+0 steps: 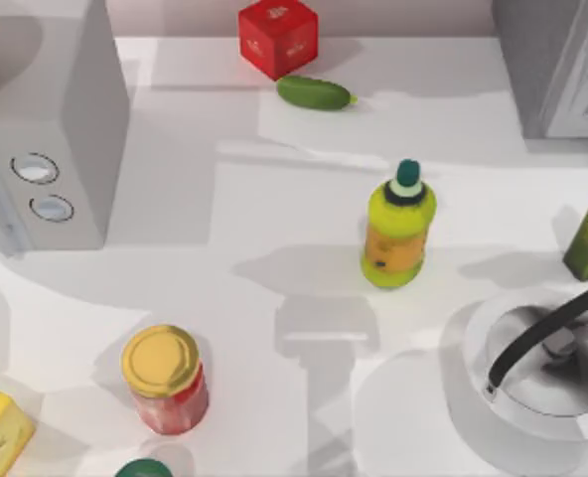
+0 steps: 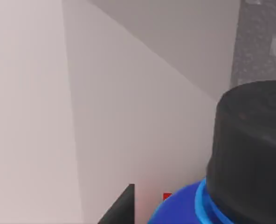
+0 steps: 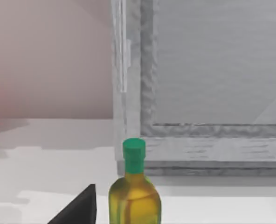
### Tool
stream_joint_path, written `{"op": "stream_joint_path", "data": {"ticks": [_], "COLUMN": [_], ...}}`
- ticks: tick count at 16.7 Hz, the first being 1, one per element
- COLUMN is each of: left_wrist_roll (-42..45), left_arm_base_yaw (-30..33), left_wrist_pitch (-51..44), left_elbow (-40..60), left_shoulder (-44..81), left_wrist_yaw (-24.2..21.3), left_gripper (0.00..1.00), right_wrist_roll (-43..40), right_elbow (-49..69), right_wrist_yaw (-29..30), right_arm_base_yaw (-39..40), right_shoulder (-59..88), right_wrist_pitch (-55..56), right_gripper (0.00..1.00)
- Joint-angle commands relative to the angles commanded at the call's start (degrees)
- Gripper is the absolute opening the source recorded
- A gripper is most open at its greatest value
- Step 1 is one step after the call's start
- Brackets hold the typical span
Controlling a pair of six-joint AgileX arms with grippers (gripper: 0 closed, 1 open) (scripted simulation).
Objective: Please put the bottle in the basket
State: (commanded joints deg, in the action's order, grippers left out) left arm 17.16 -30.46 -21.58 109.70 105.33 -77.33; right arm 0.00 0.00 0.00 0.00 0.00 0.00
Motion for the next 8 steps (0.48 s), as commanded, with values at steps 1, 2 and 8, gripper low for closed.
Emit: {"op": "stream_joint_path", "data": {"ticks": [1, 2, 8], "left_wrist_roll": [0.00, 0.00, 0.00], "left_arm_base_yaw": [0.00, 0.00, 0.00], "left_wrist_pitch": [0.00, 0.00, 0.00], "left_elbow": [0.00, 0.00, 0.00], "left_shoulder": [0.00, 0.00, 0.00], "left_wrist_yaw": [0.00, 0.00, 0.00], "left_gripper": [0.90, 0.98, 1.00], "right_wrist_roll": [0.00, 0.00, 0.00], "right_elbow": [0.00, 0.00, 0.00], "right_wrist_yaw": [0.00, 0.00, 0.00], "right_arm_base_yaw": [0.00, 0.00, 0.00], "right_shoulder": [0.00, 0.00, 0.00], "right_wrist_pitch": [0.00, 0.00, 0.00], "right_gripper": [1.00, 1.00, 1.00]}}
